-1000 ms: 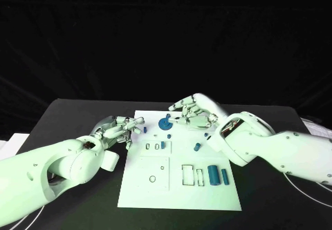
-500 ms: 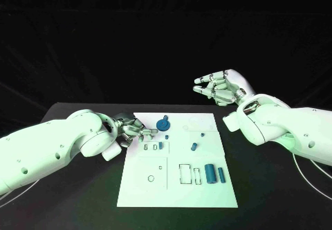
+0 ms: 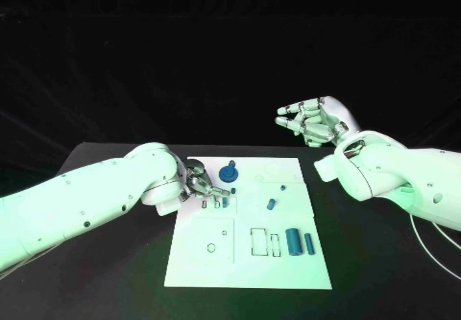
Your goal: Assemble the parts on the task board
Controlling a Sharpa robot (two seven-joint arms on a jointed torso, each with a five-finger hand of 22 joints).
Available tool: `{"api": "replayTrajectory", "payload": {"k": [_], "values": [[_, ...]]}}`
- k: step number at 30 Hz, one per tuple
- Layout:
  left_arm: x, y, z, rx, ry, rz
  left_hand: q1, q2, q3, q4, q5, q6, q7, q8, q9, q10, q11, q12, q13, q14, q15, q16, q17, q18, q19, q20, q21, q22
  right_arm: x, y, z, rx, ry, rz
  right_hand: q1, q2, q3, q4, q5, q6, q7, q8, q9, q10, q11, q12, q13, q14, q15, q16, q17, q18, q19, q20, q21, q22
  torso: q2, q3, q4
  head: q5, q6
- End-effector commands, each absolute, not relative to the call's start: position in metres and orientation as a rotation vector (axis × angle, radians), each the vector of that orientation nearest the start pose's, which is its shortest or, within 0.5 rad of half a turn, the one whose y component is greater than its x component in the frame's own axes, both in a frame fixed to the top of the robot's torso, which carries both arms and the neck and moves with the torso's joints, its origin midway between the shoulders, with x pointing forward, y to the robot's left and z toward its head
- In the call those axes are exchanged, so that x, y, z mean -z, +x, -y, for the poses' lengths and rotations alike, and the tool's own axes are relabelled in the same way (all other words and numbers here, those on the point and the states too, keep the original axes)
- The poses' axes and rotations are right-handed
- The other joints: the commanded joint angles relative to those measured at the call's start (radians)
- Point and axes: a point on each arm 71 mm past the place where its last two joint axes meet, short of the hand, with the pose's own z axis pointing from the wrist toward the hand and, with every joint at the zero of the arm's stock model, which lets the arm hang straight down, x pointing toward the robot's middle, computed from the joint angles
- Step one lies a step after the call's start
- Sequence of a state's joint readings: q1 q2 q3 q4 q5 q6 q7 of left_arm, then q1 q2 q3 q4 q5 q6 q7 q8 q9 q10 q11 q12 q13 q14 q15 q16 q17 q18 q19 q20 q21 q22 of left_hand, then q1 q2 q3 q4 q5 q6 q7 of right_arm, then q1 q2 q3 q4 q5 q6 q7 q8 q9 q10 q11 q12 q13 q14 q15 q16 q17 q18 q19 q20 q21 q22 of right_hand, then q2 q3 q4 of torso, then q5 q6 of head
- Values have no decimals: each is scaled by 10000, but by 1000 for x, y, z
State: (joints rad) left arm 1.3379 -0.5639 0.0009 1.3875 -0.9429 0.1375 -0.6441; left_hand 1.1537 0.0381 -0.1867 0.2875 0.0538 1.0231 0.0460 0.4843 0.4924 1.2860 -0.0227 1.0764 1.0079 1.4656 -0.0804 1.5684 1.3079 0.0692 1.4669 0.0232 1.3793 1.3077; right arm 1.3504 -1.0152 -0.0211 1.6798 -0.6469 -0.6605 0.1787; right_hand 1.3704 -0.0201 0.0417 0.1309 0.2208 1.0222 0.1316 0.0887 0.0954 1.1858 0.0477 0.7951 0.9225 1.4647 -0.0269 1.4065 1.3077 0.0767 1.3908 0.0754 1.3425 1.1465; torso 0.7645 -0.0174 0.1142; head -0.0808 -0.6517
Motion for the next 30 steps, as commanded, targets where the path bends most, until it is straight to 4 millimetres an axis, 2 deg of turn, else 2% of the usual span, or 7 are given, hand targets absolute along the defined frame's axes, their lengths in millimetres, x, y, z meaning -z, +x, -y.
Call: {"api": "replayTrajectory", "payload": {"k": [1,2,8,13,18,30], "values": [[156,519,-113,3898,-1530,-23071,-59,-60,-152,9,-62,-114,-10,129,166,79,-32,103,103,1052,-85,24,2629,-180,452,-81,80,139,80,480,256,-10571,5434,-12539,-10,-10,-84,-4,64,60,13,9,-14,-94,-32,-81,-48,578,-39,-44,642,94,-73,-21,-53,-35,21,-6,-10,44,-24],[156,520,-112,3862,-1509,-23072,-79,-49,-182,14,-62,-129,-14,156,202,84,-34,121,121,1052,-89,24,2629,-183,454,-83,93,157,81,480,256,-10563,5433,-12551,-10,-10,-84,-4,64,60,13,9,-14,-94,-32,-81,-48,578,-39,-44,642,94,-73,-21,-53,-35,26,2,-17,52,-43],[157,522,-105,3766,-1408,-23103,-116,3,-320,7,-62,-203,-35,293,393,125,-52,232,241,1052,-105,24,2629,-203,472,-98,176,274,82,481,255,-10549,5419,-12640,-8,-9,-85,-6,71,62,12,10,-14,-109,-33,-108,-72,574,-40,-58,629,95,-75,-21,-56,-39,24,-11,-1,45,-99],[158,525,-99,3744,-1370,-23130,-76,31,-356,-11,-61,-234,-43,349,473,142,-60,275,286,1052,-112,24,2629,-210,478,-104,205,315,83,482,254,-10565,5413,-12729,-8,-7,-87,-6,78,66,11,11,-14,-124,-33,-137,-98,568,-40,-78,606,100,-87,-21,-72,-65,35,-3,-2,49,-128],[158,527,-95,3735,-1300,-23180,-26,64,-375,-25,-59,-261,-49,392,538,150,-65,301,314,1052,-116,24,2629,-213,480,-108,220,337,84,482,253,-10574,5411,-12782,-8,-7,-87,-6,78,66,11,11,-14,-124,-33,-137,-98,568,-40,-78,606,100,-87,-21,-72,-65,34,3,-24,71,-176],[159,529,-89,3579,-1029,-23105,342,95,-427,-164,-54,-387,-52,543,791,145,-68,347,370,1052,-117,24,2629,-219,475,-110,253,393,85,484,251,-10573,5421,-12846,-12,6,-90,-2,89,73,10,14,-14,-134,-35,-153,-116,563,-41,-93,594,103,-95,-20,-84,-82,23,4,4,100,-245]]}}
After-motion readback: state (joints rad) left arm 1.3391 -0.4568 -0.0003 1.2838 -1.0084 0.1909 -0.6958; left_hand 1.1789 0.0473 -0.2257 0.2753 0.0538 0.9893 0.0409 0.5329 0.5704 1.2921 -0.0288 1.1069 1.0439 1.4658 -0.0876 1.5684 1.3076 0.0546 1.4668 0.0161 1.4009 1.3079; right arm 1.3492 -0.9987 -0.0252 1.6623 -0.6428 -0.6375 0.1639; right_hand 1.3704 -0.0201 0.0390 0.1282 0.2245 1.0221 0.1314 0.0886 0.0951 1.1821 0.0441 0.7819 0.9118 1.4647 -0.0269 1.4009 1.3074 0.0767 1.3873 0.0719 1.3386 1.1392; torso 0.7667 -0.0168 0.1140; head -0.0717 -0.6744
